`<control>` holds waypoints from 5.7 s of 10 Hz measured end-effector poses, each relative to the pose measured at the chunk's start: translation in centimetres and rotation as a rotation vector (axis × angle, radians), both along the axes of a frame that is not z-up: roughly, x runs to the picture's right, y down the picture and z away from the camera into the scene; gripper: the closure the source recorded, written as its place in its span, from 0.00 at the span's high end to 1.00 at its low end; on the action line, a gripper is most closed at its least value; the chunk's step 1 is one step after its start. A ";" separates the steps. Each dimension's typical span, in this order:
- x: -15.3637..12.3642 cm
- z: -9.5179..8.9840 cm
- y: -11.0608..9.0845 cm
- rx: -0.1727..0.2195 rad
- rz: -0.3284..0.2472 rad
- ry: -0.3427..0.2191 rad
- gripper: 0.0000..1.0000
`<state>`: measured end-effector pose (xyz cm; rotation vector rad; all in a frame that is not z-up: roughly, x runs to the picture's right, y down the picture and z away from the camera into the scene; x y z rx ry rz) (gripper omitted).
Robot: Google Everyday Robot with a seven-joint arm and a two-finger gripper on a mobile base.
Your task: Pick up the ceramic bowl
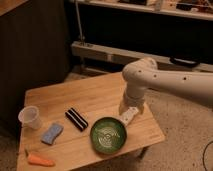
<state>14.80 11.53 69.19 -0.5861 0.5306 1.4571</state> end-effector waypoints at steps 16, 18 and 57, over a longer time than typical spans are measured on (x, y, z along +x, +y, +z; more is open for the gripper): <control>0.2 2.1 10.8 -0.007 0.253 -0.162 0.65; 0.5 3.5 11.1 0.008 0.257 -0.168 0.65; -6.0 9.0 10.2 -0.132 0.208 -0.194 0.00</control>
